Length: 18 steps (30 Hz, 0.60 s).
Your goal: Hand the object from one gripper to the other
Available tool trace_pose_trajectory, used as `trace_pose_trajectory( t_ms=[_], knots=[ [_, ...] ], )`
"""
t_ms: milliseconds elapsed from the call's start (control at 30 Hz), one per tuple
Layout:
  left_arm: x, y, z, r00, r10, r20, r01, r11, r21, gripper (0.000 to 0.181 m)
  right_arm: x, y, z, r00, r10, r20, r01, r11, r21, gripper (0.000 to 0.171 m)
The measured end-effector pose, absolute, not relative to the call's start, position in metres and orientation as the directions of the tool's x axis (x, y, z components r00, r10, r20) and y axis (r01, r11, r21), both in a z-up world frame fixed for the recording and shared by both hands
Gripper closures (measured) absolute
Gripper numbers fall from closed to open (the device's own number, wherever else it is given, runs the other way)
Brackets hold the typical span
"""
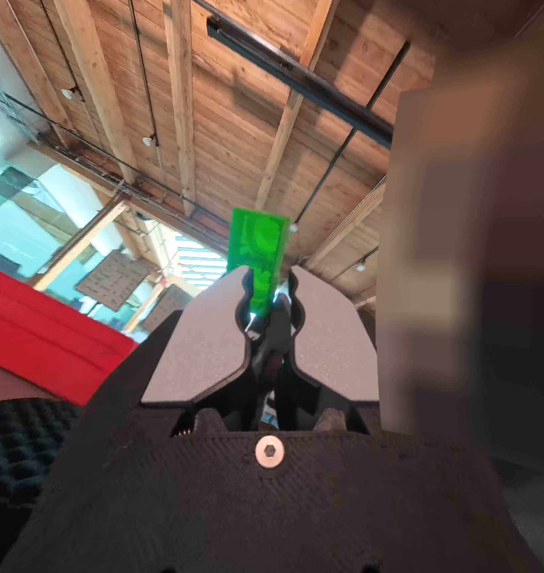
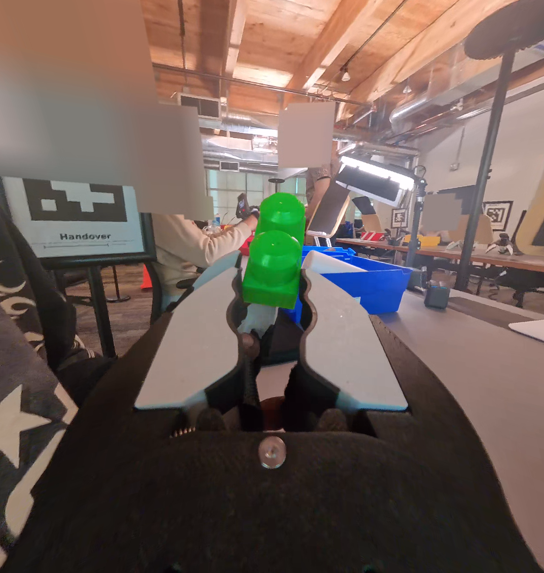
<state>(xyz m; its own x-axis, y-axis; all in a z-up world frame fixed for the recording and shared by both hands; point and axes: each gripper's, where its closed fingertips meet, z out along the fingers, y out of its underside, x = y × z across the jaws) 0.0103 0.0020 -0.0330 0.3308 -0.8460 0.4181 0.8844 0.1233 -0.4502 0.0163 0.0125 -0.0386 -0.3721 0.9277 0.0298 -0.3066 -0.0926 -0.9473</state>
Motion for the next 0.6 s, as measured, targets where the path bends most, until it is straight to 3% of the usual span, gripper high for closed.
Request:
trace_pose_trajectory(
  t_ms=[33,133,267,367,433,500,600],
  knots=[
    [0.006,0.001,-0.035,0.392,-0.824,0.408,0.848,0.152,-0.509,0.156,0.020,0.014,-0.038,-0.384,0.921,0.066,-0.298,-0.056,-0.953,0.136],
    [-0.002,-0.001,-0.036,0.560,-0.765,0.318,0.684,0.211,-0.698,0.139,0.030,0.017,-0.046,-0.440,0.882,0.169,-0.199,0.087,-0.976,0.136],
    [0.020,-0.001,-0.057,0.642,-0.740,0.202,0.379,0.078,-0.922,0.119,0.043,0.008,-0.066,-0.572,0.803,0.169,-0.053,0.170,-0.984,0.136],
    [0.033,-0.004,-0.066,0.657,-0.744,0.117,0.250,0.069,-0.966,0.119,0.046,0.004,-0.074,-0.609,0.779,0.150,-0.004,0.186,-0.982,0.136],
    [0.035,-0.002,-0.067,0.671,-0.733,0.109,0.243,0.079,-0.967,0.124,0.047,0.000,-0.078,-0.634,0.762,0.135,0.024,0.194,-0.981,0.136],
    [0.038,-0.002,-0.070,0.646,-0.754,0.124,0.249,0.054,-0.967,0.140,0.048,-0.003,-0.079,-0.646,0.753,0.130,0.029,0.195,-0.980,0.136],
    [0.038,-0.003,-0.069,0.633,-0.761,0.144,0.267,0.040,-0.963,0.142,0.049,-0.004,-0.076,-0.653,0.749,0.116,0.022,0.172,-0.985,0.136]
  ],
)
